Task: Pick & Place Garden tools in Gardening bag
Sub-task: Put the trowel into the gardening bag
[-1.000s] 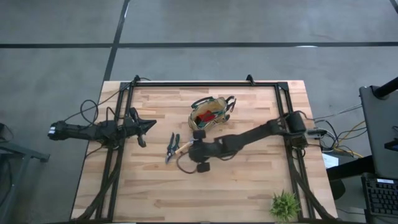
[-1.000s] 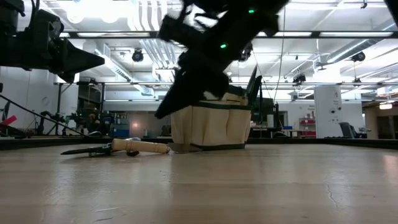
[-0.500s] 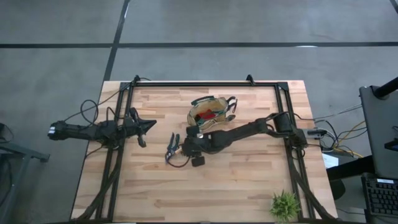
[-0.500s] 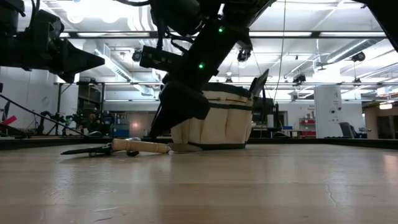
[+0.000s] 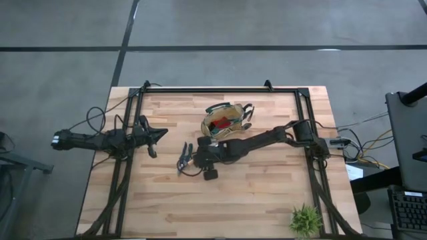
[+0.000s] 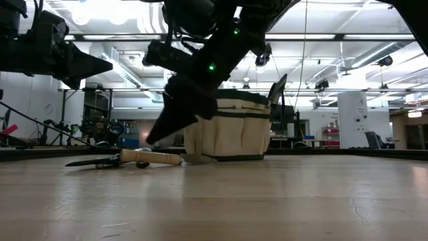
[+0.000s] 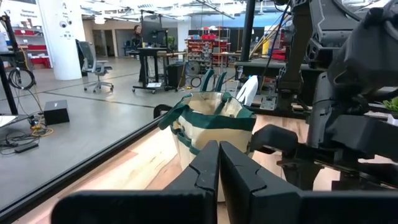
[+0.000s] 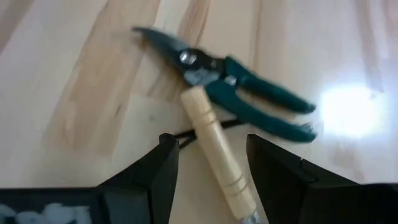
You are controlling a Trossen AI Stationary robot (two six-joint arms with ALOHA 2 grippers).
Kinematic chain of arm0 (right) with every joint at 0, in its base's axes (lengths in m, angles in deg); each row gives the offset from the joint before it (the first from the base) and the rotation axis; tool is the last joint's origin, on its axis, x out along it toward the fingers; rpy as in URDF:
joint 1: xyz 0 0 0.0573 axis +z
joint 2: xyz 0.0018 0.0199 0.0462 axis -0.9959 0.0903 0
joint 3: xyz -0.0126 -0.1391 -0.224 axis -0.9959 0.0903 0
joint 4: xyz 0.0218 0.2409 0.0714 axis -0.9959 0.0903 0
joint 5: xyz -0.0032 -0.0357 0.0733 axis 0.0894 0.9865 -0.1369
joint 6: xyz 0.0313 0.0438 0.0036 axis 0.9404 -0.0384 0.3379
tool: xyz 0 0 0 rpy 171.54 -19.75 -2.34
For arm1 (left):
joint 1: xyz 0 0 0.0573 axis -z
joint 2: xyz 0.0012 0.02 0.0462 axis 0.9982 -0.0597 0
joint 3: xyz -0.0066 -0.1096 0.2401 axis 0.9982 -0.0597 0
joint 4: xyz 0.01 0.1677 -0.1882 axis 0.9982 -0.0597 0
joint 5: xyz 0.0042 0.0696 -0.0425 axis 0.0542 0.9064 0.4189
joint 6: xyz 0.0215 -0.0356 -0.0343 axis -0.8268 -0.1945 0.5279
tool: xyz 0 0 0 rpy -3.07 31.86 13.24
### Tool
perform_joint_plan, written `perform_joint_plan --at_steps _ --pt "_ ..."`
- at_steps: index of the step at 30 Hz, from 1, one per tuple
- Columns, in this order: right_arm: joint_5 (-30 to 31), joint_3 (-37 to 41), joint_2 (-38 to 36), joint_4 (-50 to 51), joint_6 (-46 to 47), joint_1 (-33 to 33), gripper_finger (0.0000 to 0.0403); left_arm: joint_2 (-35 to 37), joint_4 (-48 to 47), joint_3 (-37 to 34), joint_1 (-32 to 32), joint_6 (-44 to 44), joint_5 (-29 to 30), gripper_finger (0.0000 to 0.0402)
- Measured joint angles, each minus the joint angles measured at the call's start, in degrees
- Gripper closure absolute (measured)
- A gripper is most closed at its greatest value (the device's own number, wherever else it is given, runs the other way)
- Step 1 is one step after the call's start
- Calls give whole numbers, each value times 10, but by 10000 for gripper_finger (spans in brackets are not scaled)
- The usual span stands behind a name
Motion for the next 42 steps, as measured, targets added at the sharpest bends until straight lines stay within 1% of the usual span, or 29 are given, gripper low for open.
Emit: perform_joint_plan --at_steps 2,4,7,10,14,21,28,33,40,41,42 --pt "10 2 0 -15 -2 0 220 0 0 0 0 0 0 385" --pt "6 1 0 -21 -5 0 220 0 0 0 0 0 0 385" --pt "-17 -1 0 -24 10 -1 220 0 0 0 0 0 0 383" --pt "-34 5 0 -50 34 2 220 0 0 0 0 0 0 384" --pt "0 6 5 -58 24 7 220 0 0 0 0 0 0 385" --pt "9 6 45 -65 32 0 220 0 0 0 0 0 0 384" --pt "7 4 52 -67 36 -9 225 0 0 0 0 0 0 383" --pt "7 4 52 -65 37 -10 254 0 0 0 0 0 0 385" --pt "-4 4 52 -63 36 -9 340 -1 0 0 0 0 0 383" --pt "-7 4 52 -63 36 -9 349 -1 0 0 0 0 0 384" --pt "-9 4 52 -64 36 -9 351 -1 0 0 0 0 0 384"
